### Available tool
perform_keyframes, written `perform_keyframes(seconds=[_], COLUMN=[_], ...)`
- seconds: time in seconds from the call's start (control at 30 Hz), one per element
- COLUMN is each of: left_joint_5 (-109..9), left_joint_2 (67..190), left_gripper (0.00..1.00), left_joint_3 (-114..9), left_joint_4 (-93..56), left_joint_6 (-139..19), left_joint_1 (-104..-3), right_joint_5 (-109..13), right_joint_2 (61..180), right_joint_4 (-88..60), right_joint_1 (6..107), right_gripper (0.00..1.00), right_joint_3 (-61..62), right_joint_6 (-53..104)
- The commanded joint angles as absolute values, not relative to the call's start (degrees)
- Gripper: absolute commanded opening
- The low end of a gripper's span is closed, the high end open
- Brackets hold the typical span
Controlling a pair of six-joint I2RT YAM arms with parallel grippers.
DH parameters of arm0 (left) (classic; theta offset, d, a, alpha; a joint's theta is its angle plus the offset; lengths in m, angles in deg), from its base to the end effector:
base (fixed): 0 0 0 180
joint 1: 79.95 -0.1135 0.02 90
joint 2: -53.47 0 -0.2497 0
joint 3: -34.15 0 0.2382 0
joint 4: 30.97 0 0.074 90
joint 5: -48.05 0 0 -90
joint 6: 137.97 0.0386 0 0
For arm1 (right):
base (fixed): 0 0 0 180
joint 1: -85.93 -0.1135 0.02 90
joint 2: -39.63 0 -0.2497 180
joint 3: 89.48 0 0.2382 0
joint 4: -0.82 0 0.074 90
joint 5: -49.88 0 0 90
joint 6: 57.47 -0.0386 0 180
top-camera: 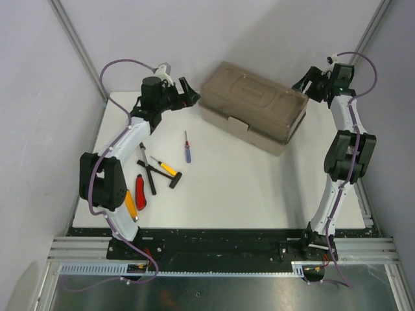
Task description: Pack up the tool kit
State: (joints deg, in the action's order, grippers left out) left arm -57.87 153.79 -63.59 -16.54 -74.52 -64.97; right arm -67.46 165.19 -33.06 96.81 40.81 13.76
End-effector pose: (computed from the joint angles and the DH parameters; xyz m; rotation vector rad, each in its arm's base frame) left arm 0.3923 -0.1159 0.3159 0.0041 1.9262 -0.7531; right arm 0.4916 -0.0764 0.2835 0.2411 2.0536 0.5794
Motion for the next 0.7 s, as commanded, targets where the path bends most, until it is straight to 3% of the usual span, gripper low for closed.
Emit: perform_keyframes(seconds=[0.0, 0.3, 0.5, 0.67], left_joint_5=[-57.6, -57.7, -58.5, -58.5], left_joint_2=[152.5, 152.1, 155.1, 156.1], left_gripper=[0.99, 0.99, 1.00, 0.99], left_joint_3=[-64.7, -65.1, -67.2, -67.8], left_joint_4=[-18.5, -19.0, -19.3, -19.4], left_joint_6=[-75.8, -77.7, -78.8, -79.6], left_joint_1=[-66.0, -64.0, -61.8, -61.1], right_joint_5=[-69.7, -59.9, -54.7, -57.4], right_joint_2=[156.3, 139.4, 139.2, 148.1], right_joint_4=[-36.4, -30.5, -24.3, -33.6], right_joint_1=[93.3, 86.8, 82.9, 80.3], right_gripper=[0.75, 0.80, 0.93, 0.94], right_joint_3=[30.9, 14.2, 18.3, 31.5], right_joint_6=[15.3, 17.2, 17.5, 24.6])
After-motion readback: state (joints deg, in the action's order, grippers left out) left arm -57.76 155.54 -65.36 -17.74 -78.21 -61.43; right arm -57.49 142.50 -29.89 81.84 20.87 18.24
